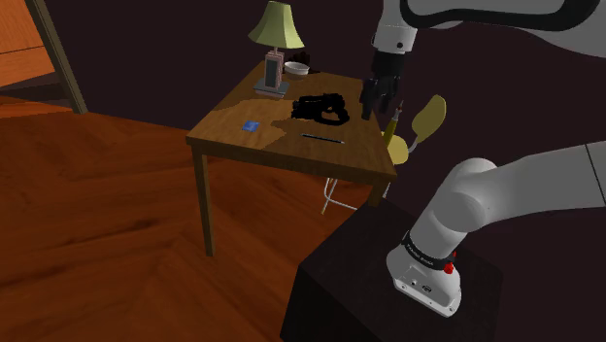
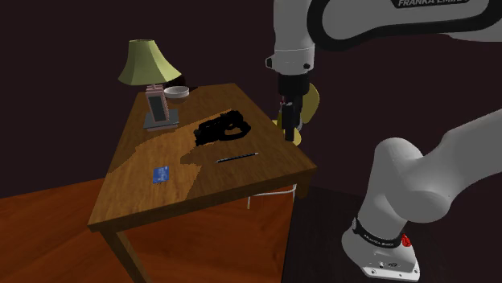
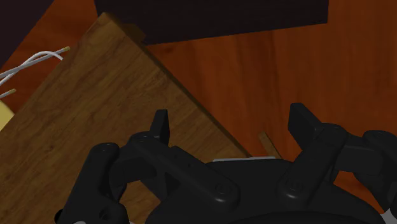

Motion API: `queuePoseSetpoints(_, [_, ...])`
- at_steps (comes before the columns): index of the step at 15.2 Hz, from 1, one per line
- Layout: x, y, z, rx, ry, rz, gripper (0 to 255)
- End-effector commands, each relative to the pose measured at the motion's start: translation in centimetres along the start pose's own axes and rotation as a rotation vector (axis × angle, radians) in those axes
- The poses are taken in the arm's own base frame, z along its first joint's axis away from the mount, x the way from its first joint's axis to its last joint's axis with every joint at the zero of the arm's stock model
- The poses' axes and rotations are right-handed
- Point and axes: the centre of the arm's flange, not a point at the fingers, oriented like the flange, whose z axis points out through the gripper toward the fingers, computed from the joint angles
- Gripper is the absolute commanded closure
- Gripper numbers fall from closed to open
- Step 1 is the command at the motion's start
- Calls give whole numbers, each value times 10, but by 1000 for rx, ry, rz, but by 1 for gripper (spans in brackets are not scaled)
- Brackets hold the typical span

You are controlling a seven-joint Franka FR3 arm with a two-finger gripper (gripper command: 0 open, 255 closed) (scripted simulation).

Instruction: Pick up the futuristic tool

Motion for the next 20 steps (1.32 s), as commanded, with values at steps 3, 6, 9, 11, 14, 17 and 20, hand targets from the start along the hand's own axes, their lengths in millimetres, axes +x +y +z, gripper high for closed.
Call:
queuePoseSetpoints(3, [17, 18, 4, 0, 10, -37, 0])
queuePoseSetpoints(6, [45, 43, 10, -1, 26, -92, 0])
queuePoseSetpoints(9, [74, 67, 16, -1, 42, -147, 0])
queuePoseSetpoints(11, [94, 82, 20, -2, 52, -184, 0])
queuePoseSetpoints(14, [125, 103, 25, -2, 68, -239, 0])
queuePoseSetpoints(17, [157, 122, 29, -3, 84, -295, 0])
queuePoseSetpoints(20, [191, 139, 33, -3, 100, -350, 0])
